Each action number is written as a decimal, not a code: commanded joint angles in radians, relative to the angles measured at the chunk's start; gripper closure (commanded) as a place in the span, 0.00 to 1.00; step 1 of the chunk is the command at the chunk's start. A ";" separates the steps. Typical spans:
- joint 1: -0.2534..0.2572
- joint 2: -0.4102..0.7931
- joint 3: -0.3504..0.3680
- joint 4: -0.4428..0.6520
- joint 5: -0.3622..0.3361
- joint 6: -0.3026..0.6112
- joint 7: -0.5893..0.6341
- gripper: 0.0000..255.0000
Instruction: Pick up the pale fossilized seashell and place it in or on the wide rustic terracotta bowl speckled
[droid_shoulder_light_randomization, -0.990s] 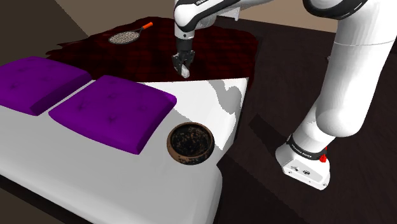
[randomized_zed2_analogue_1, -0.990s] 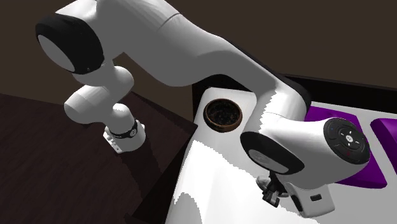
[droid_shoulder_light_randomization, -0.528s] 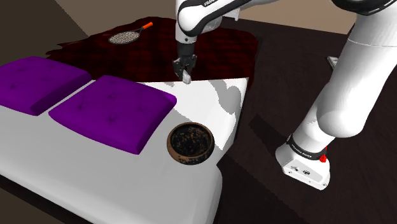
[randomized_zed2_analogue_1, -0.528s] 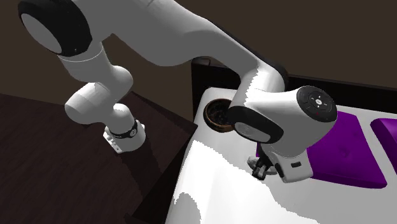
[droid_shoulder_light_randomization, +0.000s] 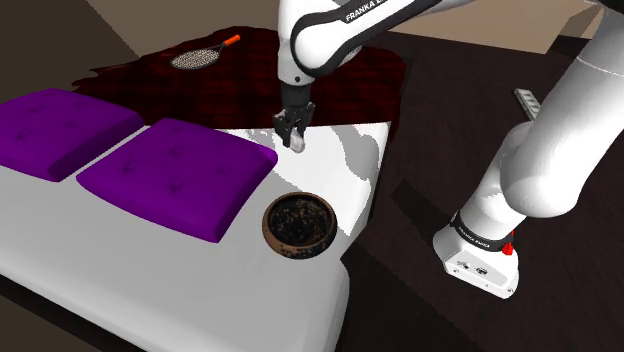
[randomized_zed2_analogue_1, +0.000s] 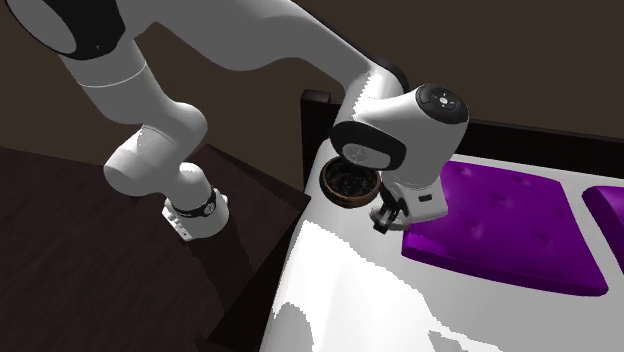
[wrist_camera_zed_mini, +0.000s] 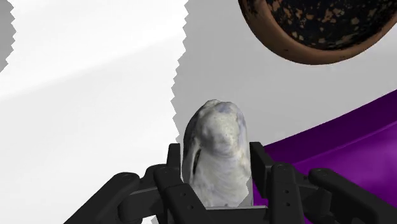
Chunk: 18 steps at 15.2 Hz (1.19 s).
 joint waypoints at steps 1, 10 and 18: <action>0.025 -0.048 0.025 -0.057 0.009 0.014 0.044 1.00; 0.128 -0.189 0.141 -0.214 0.062 0.049 0.225 1.00; 0.183 -0.200 0.215 -0.284 0.089 0.118 0.326 1.00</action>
